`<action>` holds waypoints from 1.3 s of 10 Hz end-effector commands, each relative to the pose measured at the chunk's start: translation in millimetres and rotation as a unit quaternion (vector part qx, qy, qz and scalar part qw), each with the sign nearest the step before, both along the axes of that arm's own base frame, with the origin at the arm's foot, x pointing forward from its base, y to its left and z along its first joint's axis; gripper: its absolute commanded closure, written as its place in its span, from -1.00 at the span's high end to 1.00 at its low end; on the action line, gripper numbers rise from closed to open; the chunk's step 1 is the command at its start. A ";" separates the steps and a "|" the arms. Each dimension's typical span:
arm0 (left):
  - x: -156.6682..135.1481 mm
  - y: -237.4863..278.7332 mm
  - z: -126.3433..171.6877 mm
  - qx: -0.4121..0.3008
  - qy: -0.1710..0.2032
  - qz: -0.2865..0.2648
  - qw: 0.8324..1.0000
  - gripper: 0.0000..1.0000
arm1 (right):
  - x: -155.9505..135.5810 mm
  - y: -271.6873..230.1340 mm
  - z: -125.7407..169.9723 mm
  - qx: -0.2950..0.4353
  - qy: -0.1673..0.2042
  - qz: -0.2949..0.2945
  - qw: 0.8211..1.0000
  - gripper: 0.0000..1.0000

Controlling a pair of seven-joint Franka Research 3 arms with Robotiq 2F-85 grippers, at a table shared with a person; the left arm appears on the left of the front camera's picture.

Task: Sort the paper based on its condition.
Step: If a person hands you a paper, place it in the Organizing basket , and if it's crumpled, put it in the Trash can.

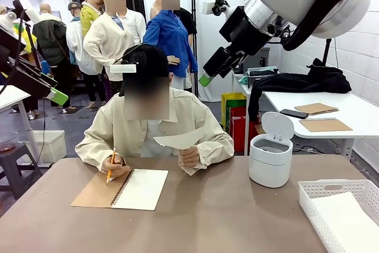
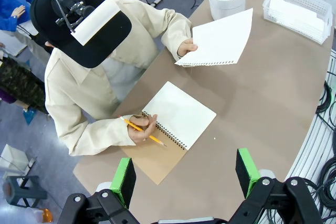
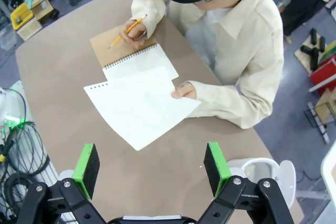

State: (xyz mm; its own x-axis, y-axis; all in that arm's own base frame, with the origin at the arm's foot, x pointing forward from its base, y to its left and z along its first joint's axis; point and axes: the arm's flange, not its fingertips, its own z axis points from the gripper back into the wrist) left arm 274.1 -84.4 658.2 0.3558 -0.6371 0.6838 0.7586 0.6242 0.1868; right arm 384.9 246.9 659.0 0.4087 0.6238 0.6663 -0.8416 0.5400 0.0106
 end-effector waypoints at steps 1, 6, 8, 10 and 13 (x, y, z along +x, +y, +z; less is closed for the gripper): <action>0.2 0.5 0.2 0.000 0.000 0.001 1.000 1.00 | -1.3 -0.7 -1.3 0.003 0.002 0.002 1.000 1.00; 0.2 0.5 0.2 0.000 0.000 0.001 1.000 1.00 | -1.3 -0.7 -1.3 0.003 0.002 0.002 1.000 1.00; 0.2 0.5 0.2 0.000 0.000 0.001 1.000 1.00 | 5.6 4.7 -2.6 0.008 0.035 -0.013 0.999 1.00; 0.2 0.5 0.2 0.000 0.000 0.001 1.000 1.00 | 33.7 0.7 -12.8 0.046 0.168 -0.031 0.984 1.00; 0.2 0.5 0.2 0.000 0.000 0.001 1.000 1.00 | 68.3 -5.9 -29.6 0.098 0.286 -0.077 0.950 1.00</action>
